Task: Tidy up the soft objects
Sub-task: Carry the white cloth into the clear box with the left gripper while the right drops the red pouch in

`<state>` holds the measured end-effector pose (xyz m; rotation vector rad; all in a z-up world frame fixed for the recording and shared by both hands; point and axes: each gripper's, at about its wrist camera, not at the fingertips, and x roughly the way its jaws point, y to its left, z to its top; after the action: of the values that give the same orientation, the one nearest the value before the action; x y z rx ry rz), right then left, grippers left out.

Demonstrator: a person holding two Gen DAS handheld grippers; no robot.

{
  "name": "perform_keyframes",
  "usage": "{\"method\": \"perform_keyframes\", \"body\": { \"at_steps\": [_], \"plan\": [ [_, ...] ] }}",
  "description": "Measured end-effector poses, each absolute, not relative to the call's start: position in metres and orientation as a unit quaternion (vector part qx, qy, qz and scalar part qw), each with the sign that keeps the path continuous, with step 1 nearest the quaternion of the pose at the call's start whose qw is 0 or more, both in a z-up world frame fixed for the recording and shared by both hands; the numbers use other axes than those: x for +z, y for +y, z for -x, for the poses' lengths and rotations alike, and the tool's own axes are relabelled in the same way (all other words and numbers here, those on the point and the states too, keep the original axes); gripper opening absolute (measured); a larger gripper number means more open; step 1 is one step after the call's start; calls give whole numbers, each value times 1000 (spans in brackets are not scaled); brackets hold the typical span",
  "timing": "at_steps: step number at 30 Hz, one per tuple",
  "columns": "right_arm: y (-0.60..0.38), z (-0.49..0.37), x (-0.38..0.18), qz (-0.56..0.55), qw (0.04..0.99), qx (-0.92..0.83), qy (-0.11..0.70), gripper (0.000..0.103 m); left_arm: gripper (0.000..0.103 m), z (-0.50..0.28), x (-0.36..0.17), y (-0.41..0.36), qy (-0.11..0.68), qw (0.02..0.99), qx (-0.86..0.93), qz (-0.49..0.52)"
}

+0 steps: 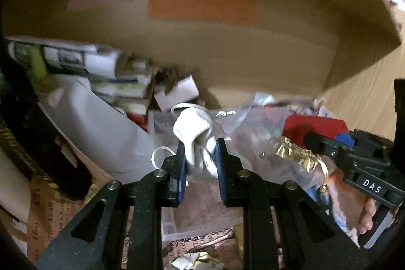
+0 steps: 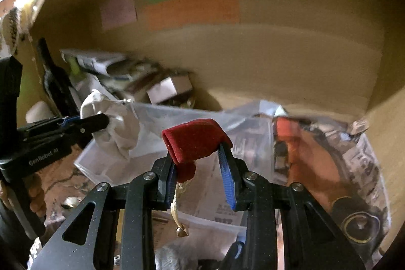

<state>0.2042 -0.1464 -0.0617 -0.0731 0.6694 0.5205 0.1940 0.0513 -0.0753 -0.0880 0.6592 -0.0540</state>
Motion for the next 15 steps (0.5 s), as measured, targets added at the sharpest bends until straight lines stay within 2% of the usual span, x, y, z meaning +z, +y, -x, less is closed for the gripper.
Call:
{"method": "perform_keyframes", "body": {
  "at_steps": [10, 12, 13, 14, 15],
  "plan": [
    [-131, -224, -98, 78, 881, 261, 386, 30, 22, -221, -112, 47, 397, 917, -37, 26],
    [-132, -226, -99, 79, 881, 257, 390, 36, 31, -220, -113, 41, 396, 918, -34, 16],
    [-132, -227, -100, 80, 881, 254, 390, 43, 35, -218, -112, 39, 395, 918, -34, 13],
    [-133, -227, -100, 82, 883, 249, 389, 53, 44, -217, -111, 37, 392, 919, -34, 11],
    [-133, -227, -99, 83, 886, 244, 386, 57, 51, -217, -111, 36, 388, 921, -32, 9]
  ]
}}
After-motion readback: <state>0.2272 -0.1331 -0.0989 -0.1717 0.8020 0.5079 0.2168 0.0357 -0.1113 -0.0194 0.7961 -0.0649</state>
